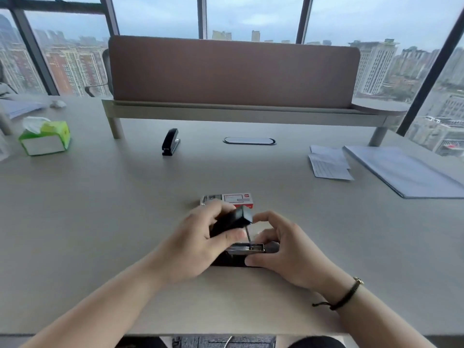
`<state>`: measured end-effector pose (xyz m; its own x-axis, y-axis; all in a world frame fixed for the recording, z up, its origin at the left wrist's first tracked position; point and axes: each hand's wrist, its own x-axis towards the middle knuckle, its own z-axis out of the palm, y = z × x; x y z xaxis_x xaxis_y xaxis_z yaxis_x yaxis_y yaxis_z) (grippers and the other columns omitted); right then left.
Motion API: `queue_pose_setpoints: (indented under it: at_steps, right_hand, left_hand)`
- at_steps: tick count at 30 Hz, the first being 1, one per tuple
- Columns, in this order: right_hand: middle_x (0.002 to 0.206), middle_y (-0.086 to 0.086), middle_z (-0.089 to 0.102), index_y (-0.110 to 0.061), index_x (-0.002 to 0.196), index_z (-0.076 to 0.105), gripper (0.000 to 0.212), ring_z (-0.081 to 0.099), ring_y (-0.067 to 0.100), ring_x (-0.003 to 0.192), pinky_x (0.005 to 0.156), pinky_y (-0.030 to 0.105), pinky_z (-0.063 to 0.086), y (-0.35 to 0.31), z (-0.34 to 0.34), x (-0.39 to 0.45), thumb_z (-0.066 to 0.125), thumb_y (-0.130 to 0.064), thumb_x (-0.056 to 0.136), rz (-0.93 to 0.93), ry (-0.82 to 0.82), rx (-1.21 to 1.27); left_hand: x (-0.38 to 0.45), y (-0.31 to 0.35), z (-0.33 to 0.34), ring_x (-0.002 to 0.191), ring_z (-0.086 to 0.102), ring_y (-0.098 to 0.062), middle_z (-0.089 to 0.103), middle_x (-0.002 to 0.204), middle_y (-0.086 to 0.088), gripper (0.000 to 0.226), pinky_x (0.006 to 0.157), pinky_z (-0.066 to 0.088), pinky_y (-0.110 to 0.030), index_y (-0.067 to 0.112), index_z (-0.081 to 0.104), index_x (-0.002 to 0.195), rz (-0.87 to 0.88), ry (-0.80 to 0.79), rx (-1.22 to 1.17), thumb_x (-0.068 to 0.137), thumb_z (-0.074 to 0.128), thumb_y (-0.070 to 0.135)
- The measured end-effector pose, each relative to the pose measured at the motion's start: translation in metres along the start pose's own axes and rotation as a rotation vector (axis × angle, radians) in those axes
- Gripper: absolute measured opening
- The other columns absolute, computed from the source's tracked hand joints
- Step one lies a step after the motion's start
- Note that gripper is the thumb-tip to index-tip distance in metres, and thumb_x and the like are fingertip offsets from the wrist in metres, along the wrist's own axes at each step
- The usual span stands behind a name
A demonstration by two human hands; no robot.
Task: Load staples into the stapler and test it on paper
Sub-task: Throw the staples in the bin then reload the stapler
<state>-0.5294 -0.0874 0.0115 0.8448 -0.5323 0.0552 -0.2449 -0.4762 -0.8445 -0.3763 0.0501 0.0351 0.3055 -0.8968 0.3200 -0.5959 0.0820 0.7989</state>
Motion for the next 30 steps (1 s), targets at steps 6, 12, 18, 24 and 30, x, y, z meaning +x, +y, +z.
queue_pose_setpoints:
  at_steps: [6, 12, 18, 24, 30]
  right_hand:
    - [0.081, -0.014, 0.077, -0.026, 0.097, 0.069, 0.037, 0.07, 0.002, 0.071, 0.073, 0.011, 0.051, 0.002, -0.002, 0.002, 0.088, -0.014, 0.068, -0.003, -0.018, -0.019]
    - [0.084, -0.009, 0.08, -0.026, 0.087, 0.074, 0.025, 0.074, 0.004, 0.076, 0.079, 0.02, 0.055, 0.002, -0.001, 0.005, 0.088, -0.014, 0.069, 0.003, -0.041, -0.021]
    - [0.084, -0.01, 0.08, -0.025, 0.088, 0.075, 0.024, 0.074, 0.006, 0.078, 0.08, 0.021, 0.054, -0.001, 0.0, 0.006, 0.087, -0.014, 0.07, 0.005, -0.053, -0.027]
    - [0.088, -0.012, 0.08, -0.029, 0.089, 0.075, 0.028, 0.074, 0.004, 0.083, 0.08, 0.015, 0.052, 0.0, -0.003, 0.007, 0.088, -0.015, 0.069, 0.003, -0.089, -0.007]
    - [0.093, -0.006, 0.08, -0.031, 0.087, 0.077, 0.035, 0.075, 0.009, 0.093, 0.091, 0.02, 0.055, -0.013, -0.017, 0.038, 0.084, -0.052, 0.061, -0.086, -0.038, 0.094]
  left_hand:
    - [-0.029, -0.036, -0.076, 0.08, 0.064, -0.003, 0.072, 0.084, 0.005, 0.045, 0.074, 0.049, -0.01, 0.007, 0.069, 0.093, -0.046, 0.104, -0.227, 0.07, 0.083, 0.042]
    - [-0.062, -0.069, -0.103, 0.078, 0.072, -0.01, 0.078, 0.086, 0.0, 0.066, 0.075, 0.053, -0.013, 0.031, 0.074, 0.092, -0.247, 0.036, -0.027, 0.041, 0.082, 0.073]
    - [-0.071, -0.078, -0.099, 0.079, 0.063, -0.017, 0.068, 0.089, -0.001, 0.06, 0.081, 0.051, -0.046, 0.033, 0.068, 0.096, -0.235, 0.014, 0.198, 0.058, 0.068, 0.079]
    - [-0.053, -0.064, -0.115, 0.085, 0.063, -0.01, 0.07, 0.094, 0.007, 0.056, 0.083, 0.052, -0.033, 0.039, 0.07, 0.094, -0.278, -0.19, 0.232, 0.054, 0.073, 0.076]
    - [0.036, -0.048, -0.095, 0.065, 0.058, -0.004, 0.069, 0.077, 0.005, 0.008, 0.063, 0.046, -0.015, 0.027, 0.074, 0.087, -0.114, 0.021, 0.306, 0.082, 0.076, 0.032]
